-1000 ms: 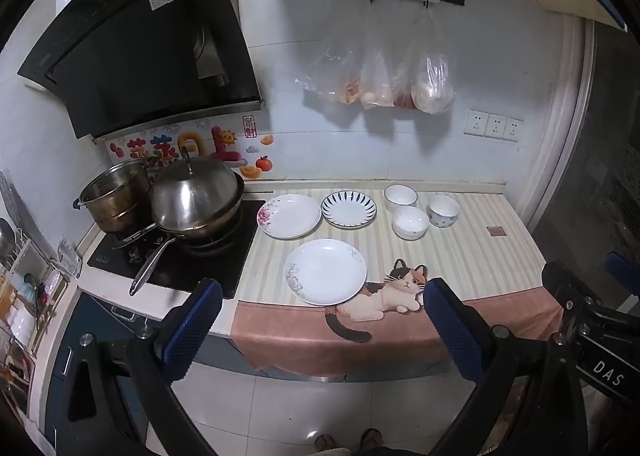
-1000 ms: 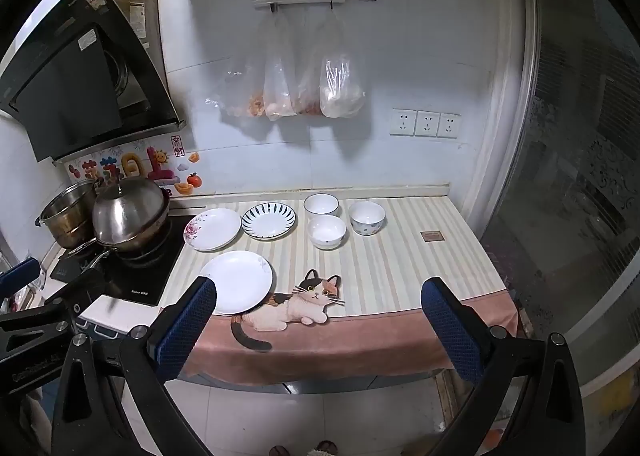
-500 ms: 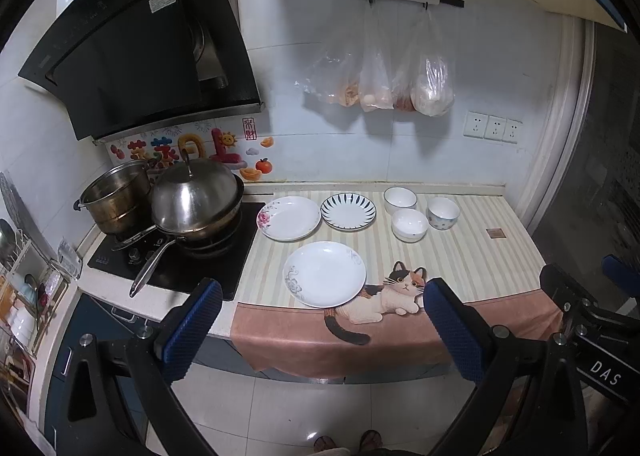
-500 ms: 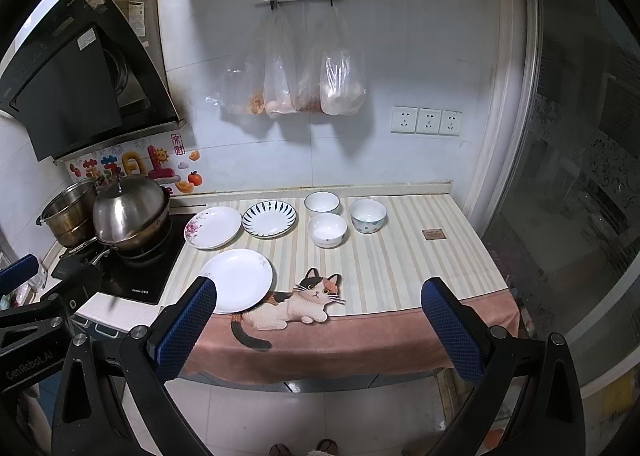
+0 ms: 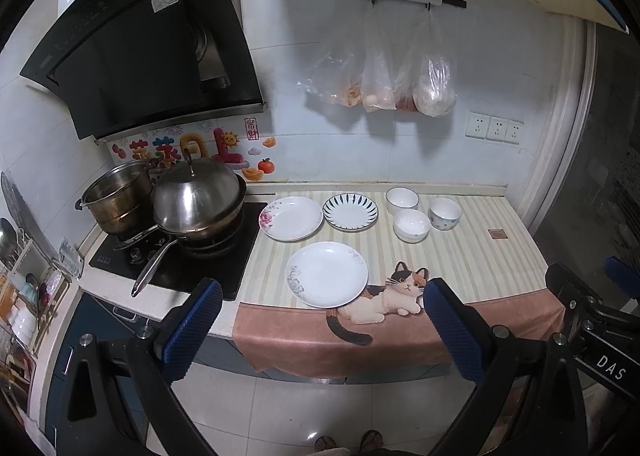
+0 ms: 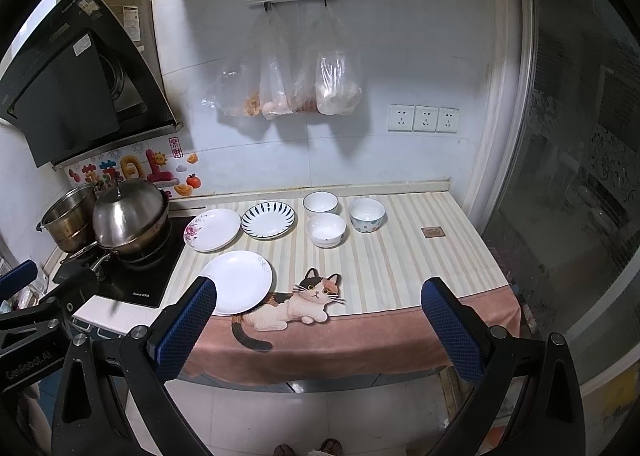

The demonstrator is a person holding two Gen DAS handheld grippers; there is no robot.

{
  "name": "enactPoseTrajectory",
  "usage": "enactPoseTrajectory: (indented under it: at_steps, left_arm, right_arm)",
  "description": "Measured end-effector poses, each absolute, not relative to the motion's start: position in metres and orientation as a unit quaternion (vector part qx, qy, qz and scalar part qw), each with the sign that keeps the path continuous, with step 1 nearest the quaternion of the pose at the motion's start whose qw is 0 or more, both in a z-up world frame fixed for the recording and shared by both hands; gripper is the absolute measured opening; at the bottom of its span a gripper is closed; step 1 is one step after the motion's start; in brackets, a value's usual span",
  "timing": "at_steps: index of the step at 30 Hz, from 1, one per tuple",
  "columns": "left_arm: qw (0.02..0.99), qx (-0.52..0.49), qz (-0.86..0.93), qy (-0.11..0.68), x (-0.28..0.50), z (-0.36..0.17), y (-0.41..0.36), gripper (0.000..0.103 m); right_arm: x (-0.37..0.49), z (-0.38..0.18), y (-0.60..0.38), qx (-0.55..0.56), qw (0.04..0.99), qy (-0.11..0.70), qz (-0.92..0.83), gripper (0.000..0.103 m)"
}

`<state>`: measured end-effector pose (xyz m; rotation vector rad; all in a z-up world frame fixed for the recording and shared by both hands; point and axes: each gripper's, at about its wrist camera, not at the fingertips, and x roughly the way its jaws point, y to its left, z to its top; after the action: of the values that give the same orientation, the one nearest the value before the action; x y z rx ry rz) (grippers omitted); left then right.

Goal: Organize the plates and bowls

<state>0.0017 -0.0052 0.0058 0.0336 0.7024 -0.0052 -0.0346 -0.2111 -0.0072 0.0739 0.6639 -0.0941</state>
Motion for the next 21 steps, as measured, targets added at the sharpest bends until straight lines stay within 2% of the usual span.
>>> enactPoseTrajectory:
  at_steps: [21]
  left_arm:
    - [0.938, 0.011, -0.003, 0.347, 0.0019, 0.0044, 0.0006, 0.103]
  right_arm:
    - [-0.0302, -0.0082, -0.2130, 0.037, 0.942, 0.329, -0.053, 0.103]
